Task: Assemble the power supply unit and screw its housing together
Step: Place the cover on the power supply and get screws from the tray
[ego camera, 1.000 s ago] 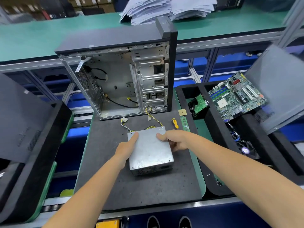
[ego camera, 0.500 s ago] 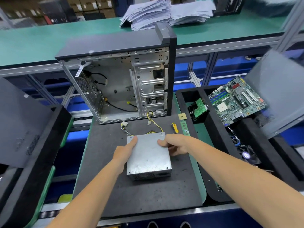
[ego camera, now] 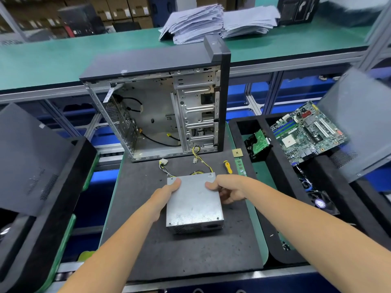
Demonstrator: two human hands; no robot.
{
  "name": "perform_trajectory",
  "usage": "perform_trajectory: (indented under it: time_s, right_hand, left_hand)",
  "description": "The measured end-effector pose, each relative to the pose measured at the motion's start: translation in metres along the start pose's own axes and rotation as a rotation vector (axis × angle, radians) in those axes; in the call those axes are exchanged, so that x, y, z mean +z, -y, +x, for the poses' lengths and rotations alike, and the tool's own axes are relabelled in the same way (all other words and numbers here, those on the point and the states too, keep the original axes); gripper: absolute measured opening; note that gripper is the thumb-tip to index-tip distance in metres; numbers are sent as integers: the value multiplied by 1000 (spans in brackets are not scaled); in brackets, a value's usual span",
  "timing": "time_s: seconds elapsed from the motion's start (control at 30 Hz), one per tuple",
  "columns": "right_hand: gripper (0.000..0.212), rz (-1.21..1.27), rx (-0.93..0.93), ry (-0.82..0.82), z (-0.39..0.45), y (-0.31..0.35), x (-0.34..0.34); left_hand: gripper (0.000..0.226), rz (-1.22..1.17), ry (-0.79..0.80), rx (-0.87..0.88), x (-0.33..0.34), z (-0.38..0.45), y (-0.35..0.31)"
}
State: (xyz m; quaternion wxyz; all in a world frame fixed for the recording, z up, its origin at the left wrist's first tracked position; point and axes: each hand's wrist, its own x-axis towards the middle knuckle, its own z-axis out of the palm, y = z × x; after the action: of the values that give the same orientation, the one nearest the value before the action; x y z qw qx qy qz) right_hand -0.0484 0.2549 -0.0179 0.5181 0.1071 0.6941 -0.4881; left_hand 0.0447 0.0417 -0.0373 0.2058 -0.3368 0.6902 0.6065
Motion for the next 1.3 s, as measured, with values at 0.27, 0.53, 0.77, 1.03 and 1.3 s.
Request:
perform_trajectory:
  time_s: [0.27,0.53,0.77,1.03,1.3]
  right_hand:
    - [19,-295,-256,-338,0,28,-2]
    - [41,-579,-184,-378,6,55,4]
    - [39,-593,-176,-413,19,59,13]
    - [23,-473,-194,-334,15,59,12]
    - [26,-169,-197,-266,4,34,7]
  left_hand:
    - [55,-15,-1,3,3,-2,1]
    - [58,-39,-17,-17,2,-1,2]
    - [60,-65,-29,-19,1,0,2]
    - [71,-83,-72,-13,10,2,3]
    - [91,-20,-86,-11,12,-2,4]
